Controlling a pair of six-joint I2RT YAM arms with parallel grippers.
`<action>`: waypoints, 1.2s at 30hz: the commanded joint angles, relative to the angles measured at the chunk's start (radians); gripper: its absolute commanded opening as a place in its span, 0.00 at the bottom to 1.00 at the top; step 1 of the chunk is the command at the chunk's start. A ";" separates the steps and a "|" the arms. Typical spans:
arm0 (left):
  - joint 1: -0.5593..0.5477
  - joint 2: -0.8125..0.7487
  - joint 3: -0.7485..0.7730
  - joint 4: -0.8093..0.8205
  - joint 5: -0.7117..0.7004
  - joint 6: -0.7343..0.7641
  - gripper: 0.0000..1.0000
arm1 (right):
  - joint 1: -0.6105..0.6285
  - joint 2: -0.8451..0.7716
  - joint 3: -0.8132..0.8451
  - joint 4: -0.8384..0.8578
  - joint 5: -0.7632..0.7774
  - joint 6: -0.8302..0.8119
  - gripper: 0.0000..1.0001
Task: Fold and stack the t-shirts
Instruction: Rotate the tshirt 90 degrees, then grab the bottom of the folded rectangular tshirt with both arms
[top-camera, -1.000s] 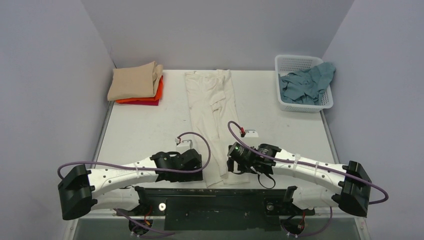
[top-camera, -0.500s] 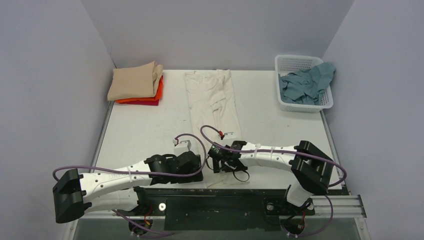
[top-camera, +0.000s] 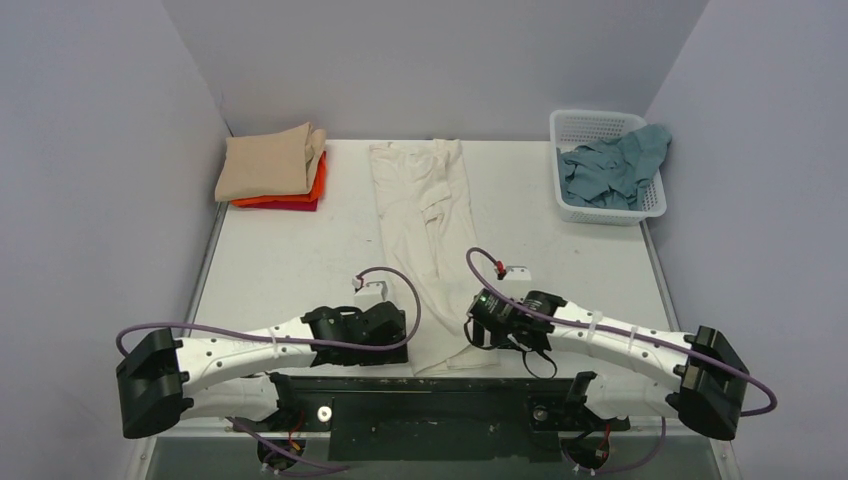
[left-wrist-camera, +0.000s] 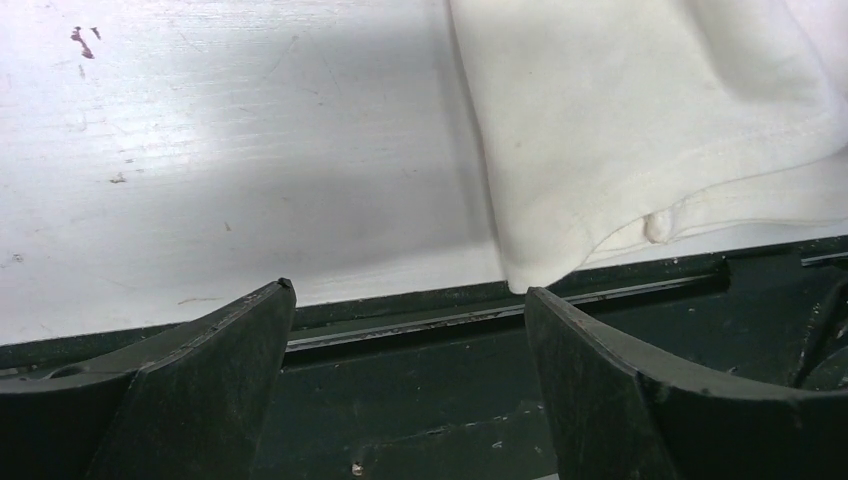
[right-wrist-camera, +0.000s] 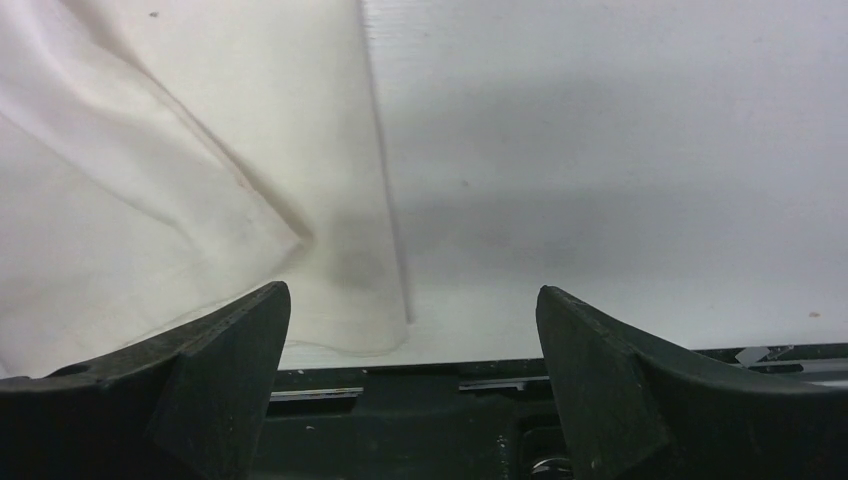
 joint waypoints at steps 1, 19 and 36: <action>-0.012 0.067 0.073 0.069 0.013 0.012 0.96 | -0.043 -0.105 -0.092 -0.069 -0.025 0.052 0.88; -0.120 0.425 0.215 0.065 -0.002 -0.030 0.48 | -0.123 -0.128 -0.305 0.278 -0.287 0.120 0.52; -0.169 0.198 0.003 -0.013 0.046 -0.125 0.00 | -0.121 -0.363 -0.442 0.199 -0.380 0.165 0.00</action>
